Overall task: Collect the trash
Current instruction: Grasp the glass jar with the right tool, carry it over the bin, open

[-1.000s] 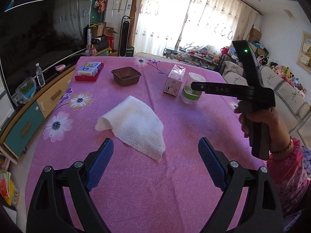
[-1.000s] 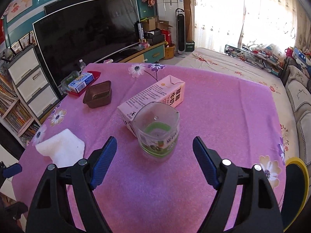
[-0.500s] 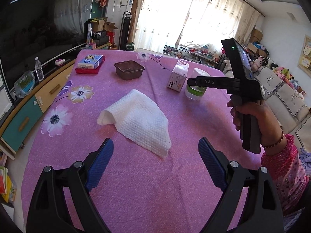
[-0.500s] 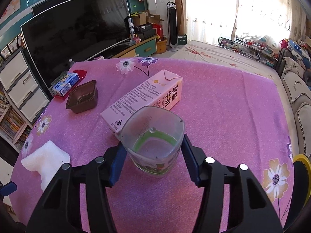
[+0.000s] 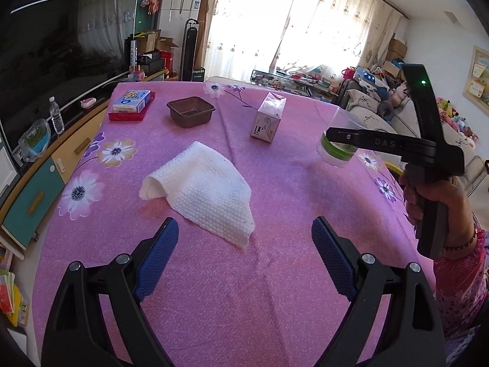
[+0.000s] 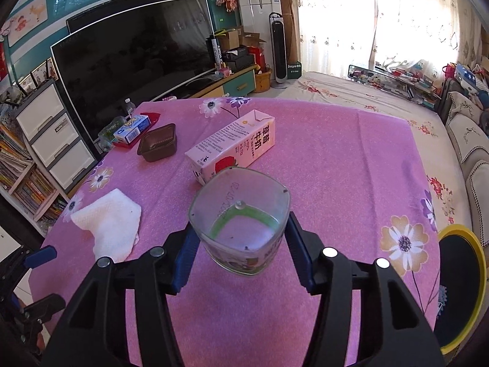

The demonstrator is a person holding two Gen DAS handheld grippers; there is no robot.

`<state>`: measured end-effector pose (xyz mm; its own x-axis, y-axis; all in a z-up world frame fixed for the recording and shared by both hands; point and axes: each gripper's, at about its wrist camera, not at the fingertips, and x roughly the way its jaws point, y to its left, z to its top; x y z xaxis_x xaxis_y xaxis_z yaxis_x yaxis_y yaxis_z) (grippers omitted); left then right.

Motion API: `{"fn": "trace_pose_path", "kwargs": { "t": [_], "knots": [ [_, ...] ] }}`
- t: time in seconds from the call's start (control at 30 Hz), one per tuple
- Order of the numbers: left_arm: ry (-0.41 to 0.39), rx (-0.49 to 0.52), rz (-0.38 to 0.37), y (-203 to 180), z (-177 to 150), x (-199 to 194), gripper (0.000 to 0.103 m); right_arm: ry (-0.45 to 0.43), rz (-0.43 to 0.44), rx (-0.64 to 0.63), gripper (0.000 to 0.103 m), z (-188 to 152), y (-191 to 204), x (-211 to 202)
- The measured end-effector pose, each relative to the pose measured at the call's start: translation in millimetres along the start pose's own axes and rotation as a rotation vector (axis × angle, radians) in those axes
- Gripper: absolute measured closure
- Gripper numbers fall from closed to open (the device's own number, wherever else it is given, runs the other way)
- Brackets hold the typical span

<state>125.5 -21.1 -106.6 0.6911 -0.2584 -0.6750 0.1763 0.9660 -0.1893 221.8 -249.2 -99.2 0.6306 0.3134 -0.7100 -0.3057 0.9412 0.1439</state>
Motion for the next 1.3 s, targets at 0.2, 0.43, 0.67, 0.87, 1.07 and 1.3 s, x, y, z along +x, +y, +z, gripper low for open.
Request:
{"fn": "trace_pose_path", "kwargs": {
  "t": [0.2,0.43,0.67,0.87,1.07,1.3],
  "knots": [
    [0.0,0.041,-0.019,-16.4,4.4,2.7,0.015,-0.034,-0.013,0.045,0.051,-24.0,-27.1,-39.0],
    [0.012,0.089,-0.03,-39.6,9.7,9.6,0.015,-0.068,-0.119,0.16,0.051,-57.9,-93.3,-80.2],
    [0.026,0.128,-0.052,-64.6,15.3,19.6,0.015,-0.084,-0.292,0.319,0.051,-87.0,-184.6,-113.1],
    [0.05,0.159,-0.066,-83.7,16.9,29.0,0.015,-0.057,-0.394,0.401,0.051,-107.0,-240.1,-114.4],
    [0.064,0.185,-0.069,-98.1,19.7,36.1,0.015,-0.035,-0.42,0.456,0.044,-114.0,-277.2,-101.7],
    [0.076,0.204,-0.075,-113.4,20.9,43.6,0.015,-0.12,-0.443,0.469,0.034,-117.8,-277.6,-127.5]
  ]
}}
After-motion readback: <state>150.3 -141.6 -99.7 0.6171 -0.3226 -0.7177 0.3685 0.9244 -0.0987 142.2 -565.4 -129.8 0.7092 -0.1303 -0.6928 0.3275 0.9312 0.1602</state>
